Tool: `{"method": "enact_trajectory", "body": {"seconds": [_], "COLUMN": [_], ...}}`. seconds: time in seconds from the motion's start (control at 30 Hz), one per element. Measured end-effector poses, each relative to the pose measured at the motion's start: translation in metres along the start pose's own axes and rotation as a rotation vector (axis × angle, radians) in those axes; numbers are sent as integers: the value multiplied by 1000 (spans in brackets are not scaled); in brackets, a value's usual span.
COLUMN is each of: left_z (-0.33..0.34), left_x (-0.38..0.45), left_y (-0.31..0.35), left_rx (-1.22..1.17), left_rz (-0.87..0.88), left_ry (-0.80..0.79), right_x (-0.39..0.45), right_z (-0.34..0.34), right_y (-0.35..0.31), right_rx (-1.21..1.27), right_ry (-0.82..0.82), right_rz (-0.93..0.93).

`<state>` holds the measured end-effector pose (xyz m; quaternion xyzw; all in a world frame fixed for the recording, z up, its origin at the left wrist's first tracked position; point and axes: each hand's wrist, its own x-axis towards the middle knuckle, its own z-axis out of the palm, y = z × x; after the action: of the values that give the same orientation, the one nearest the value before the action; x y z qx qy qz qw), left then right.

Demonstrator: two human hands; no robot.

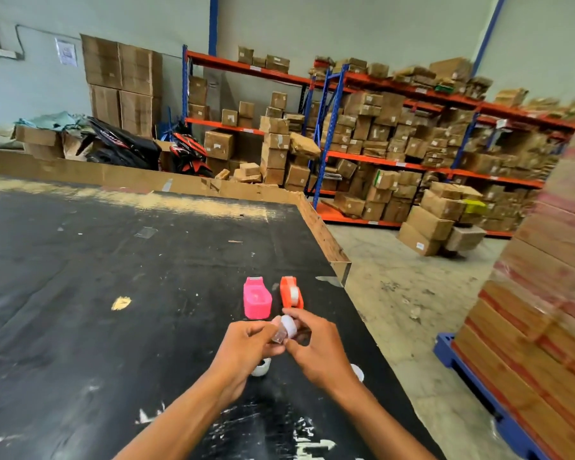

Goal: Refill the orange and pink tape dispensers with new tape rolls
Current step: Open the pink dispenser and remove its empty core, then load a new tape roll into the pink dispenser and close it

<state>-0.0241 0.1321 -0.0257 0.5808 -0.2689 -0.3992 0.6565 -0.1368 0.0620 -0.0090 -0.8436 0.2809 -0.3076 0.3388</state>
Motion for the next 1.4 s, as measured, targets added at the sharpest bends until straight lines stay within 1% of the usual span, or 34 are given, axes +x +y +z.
{"method": "enact_trajectory", "body": {"seconds": [0.1, 0.17, 0.27, 0.3, 0.37, 0.47, 0.57, 0.63, 0.77, 0.83, 0.87, 0.9, 0.97, 1.0, 1.03, 1.07, 1.13, 1.27, 1.4], "left_z": [3, 1, -10, -14, -23, -39, -57, -67, -79, -83, -87, -89, -93, -92, -91, -87, -77, -58, -41], "left_x": [-13, -18, -24, -26, -30, -37, -43, -49, -62, -69, -72, -75, -79, -80, -80, -81, -81, -81, -81], "left_y": [-6, -7, -6, -6, -3, -1, 0, 1, 4, 4, 4, 4, 3, 3, 2, 1, -1, -5, -2], "left_rx": [-34, -35, -32, -37, -56, -109, -107, -118, -152, -170, -169, -158, -150, -161, -174, -183, -166, -107, -103], "left_rz": [-85, -123, -135, -130, -122, -118, -96, -80, -51, -50, -46, -40, -15, -4, 5, 14, 43, 101, 80], "left_ry": [-57, -61, -52, -48, -45, -9, 39, 76, 135, 154, 172, 189, 227, 233, 235, 229, 211, 165, 76], "right_x": [-12, -15, -22, -23, -24, -19, -7, 2, 9, 8, 6, 4, -3, -7, -13, -18, -30, -43, -50], "right_z": [-7, -13, -17, -17, -15, -13, -5, 9, 44, 54, 57, 57, 57, 54, 51, 48, 40, 26, 15], "right_y": [10, 20, 31, 34, 37, 29, 19, 12, 0, 0, -2, -3, -10, -14, -18, -22, -29, -33, -29], "right_rx": [-79, -239, -627, -711, -737, -653, -635, -577, -561, -524, -451, -319, 75, 270, 411, 478, 490, 476, 450], "right_ry": [8, -38, -233, -302, -386, -416, -369, -337, -436, -411, -381, -341, -296, -299, -314, -328, -330, -236, -133], "right_rz": [80, 114, 146, 158, 167, 183, 137, 123, 127, 115, 112, 137, 218, 244, 246, 228, 170, 141, 135]}}
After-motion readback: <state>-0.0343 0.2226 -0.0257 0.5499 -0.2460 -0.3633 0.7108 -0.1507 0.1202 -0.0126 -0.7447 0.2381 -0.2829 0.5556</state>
